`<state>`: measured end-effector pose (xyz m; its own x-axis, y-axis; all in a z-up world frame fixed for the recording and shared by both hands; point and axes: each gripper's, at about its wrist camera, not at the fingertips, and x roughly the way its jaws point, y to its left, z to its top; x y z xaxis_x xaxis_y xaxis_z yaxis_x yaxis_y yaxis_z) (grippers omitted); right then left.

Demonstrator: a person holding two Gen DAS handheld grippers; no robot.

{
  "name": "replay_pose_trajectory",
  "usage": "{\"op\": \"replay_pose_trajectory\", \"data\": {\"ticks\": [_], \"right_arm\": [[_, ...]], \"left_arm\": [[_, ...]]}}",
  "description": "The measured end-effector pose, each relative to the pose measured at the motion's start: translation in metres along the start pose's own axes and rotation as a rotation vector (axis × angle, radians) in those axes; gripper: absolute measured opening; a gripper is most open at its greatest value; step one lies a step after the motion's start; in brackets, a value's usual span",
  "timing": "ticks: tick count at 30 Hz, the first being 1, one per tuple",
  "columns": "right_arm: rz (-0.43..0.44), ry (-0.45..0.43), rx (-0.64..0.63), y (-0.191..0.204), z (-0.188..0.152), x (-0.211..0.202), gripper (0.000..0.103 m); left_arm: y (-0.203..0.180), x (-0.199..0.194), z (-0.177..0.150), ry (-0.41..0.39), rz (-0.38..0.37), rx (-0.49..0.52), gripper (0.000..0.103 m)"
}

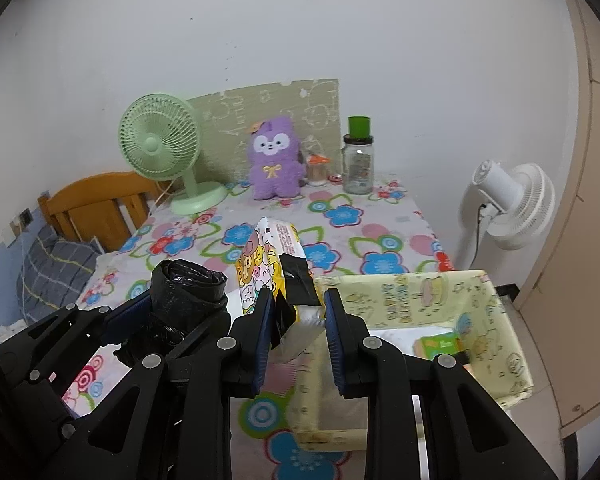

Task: Organize soft objects
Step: 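Carry the pouch and black bag over the basket and lower them inside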

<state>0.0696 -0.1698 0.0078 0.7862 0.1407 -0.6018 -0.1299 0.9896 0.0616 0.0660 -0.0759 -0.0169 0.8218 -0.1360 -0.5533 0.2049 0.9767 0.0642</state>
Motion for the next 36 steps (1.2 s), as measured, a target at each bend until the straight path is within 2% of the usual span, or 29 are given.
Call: {"op": "replay_pose_trajectory", "data": {"ticks": [23,32,36], "right_arm": [[-0.086,0.002,0.079,-0.078,-0.007,0.000,0.028],[-0.127,0.041,0.123,-0.108,-0.015,0.012,0.028],[-0.139,0.059,0.138,-0.118,-0.019,0.017,0.028]], "left_arm": [[-0.074,0.030,0.013,0.004,-0.103,0.099,0.043],[-0.100,0.054,0.010,0.058,-0.169,0.140,0.044],[-0.107,0.062,0.007,0.085,-0.194,0.163,0.051]]}}
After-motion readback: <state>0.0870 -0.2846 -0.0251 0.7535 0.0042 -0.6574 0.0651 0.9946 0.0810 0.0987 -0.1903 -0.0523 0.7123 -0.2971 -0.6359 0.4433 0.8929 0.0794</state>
